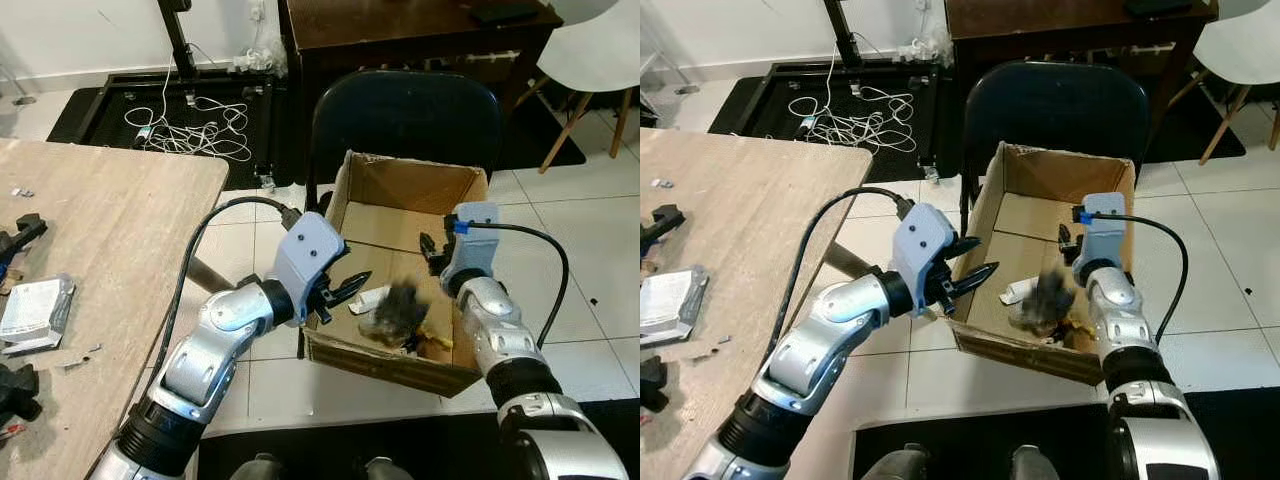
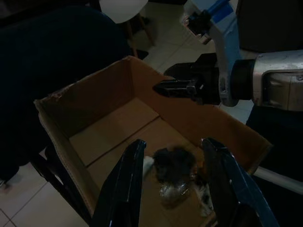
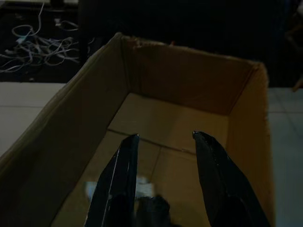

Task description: Picking trash to rubbish bin

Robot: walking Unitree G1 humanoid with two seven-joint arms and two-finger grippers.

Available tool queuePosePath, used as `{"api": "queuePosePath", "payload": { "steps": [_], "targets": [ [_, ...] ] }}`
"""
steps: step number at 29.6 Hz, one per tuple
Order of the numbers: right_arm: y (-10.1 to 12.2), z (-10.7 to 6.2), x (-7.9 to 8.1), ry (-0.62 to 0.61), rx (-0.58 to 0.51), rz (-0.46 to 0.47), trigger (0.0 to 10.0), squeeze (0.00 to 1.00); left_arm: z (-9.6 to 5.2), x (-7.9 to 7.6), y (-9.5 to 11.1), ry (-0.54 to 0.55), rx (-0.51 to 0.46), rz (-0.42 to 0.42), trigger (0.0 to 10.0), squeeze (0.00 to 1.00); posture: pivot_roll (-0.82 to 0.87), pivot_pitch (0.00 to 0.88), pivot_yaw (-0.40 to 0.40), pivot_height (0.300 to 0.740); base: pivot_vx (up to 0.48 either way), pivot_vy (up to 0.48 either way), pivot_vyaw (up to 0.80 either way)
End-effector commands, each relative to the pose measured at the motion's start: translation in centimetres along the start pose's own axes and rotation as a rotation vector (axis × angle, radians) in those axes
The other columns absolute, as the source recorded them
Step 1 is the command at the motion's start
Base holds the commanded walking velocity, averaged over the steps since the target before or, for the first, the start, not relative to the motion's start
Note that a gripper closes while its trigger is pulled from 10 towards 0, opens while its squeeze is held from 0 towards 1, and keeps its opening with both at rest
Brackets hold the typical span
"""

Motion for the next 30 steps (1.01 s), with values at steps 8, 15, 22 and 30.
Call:
{"api": "queuePosePath", "payload": {
  "steps": [8,15,22,30],
  "targets": [
    [5.7,0.1,0.7,-0.017,-0.291,0.075,10.0,0.0,-1.6,5.3,-1.2,0.406,0.102,-0.048,10.0,0.0,0.12,0.176,0.008,0.74,0.0,0.0,0.0],
    [7.1,-0.6,3.2,0.054,-0.34,0.144,10.0,0.0,-3.7,7.4,-0.9,0.609,0.075,-0.157,10.0,0.0,0.12,0.148,-0.025,0.74,0.0,0.0,0.0],
    [5.4,-1.8,6.1,0.131,-0.295,0.176,10.0,0.0,-4.7,7.2,-1.7,0.698,0.136,-0.164,10.0,0.0,0.13,0.116,-0.049,0.74,0.0,0.0,0.0],
    [4.8,-2.2,7.2,0.135,-0.29,0.203,10.0,0.0,-5.0,7.9,-3.3,0.814,0.242,-0.191,10.0,0.0,0.13,0.076,-0.047,0.74,0.0,0.0,0.0]
  ]
}}
Point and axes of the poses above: a point about 5 cm out from each wrist's last joint towards the gripper, its own z axis pointing out of the wrist towards the gripper, its own y axis along the axis of the wrist's last joint, x = y × z, the point moved 2 cm from there along z, pointing out of the wrist towards the gripper, and after that the axes turned 12 degrees about z, right-handed, at the moved point
